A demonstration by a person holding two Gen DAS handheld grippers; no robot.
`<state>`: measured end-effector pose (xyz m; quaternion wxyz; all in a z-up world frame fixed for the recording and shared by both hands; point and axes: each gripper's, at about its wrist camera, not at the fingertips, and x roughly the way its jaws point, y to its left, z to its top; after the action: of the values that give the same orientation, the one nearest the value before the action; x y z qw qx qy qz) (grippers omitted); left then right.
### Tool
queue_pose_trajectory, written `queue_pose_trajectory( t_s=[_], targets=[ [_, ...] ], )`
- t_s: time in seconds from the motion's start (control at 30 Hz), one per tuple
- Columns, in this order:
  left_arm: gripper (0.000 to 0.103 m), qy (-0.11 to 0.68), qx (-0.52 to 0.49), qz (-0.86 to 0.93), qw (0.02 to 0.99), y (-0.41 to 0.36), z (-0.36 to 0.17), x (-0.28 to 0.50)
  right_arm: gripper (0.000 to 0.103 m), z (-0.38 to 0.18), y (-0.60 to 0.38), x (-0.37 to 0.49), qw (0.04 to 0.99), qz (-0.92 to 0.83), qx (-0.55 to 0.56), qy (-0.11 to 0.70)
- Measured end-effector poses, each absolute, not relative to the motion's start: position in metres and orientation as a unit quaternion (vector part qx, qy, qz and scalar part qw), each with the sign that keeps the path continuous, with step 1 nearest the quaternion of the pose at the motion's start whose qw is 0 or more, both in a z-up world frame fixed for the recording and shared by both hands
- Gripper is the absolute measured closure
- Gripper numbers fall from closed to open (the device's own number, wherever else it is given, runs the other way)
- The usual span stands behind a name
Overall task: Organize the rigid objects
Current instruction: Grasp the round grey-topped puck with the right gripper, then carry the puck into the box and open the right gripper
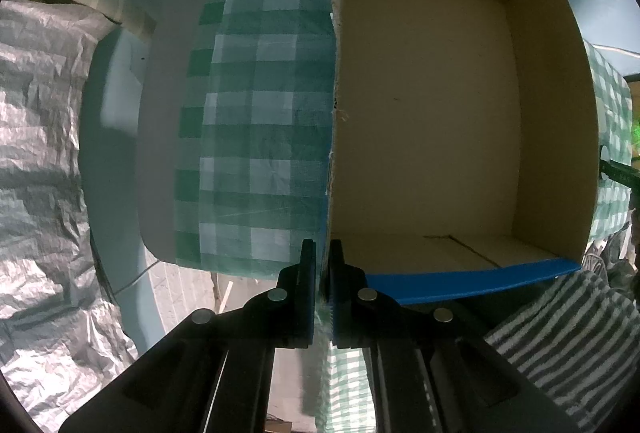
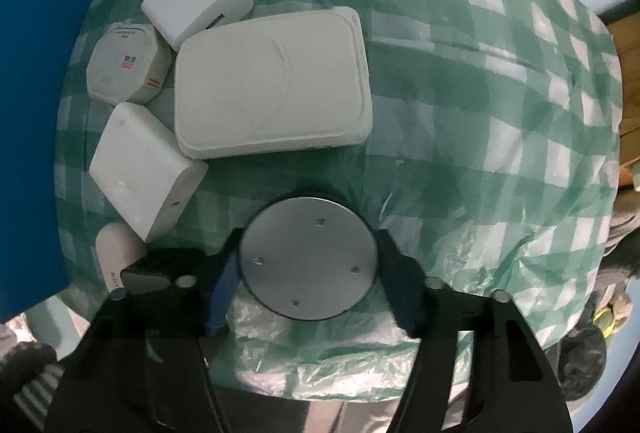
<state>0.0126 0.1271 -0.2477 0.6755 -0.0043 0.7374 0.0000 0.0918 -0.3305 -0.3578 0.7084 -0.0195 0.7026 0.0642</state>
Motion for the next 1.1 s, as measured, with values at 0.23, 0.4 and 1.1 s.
queue_pose_trajectory(
  t_s=[0.23, 0.4, 1.1],
  targets=[
    [0.098, 0.736, 0.000, -0.003, 0.677, 0.125, -0.247, 0.013, 0.041, -0.350, -0.333, 0.080, 0.706, 0.066, -0.017, 0.705],
    [0.098, 0.735, 0.001, -0.006, 0.678, 0.125, -0.247, 0.013, 0.041, -0.340, -0.328, 0.071, 0.711, 0.075, -0.011, 0.699],
    [0.098, 0.732, 0.002, -0.010, 0.681, 0.126, -0.245, 0.013, 0.041, -0.213, -0.255, 0.089, 0.737, 0.169, -0.050, 0.653]
  ],
)
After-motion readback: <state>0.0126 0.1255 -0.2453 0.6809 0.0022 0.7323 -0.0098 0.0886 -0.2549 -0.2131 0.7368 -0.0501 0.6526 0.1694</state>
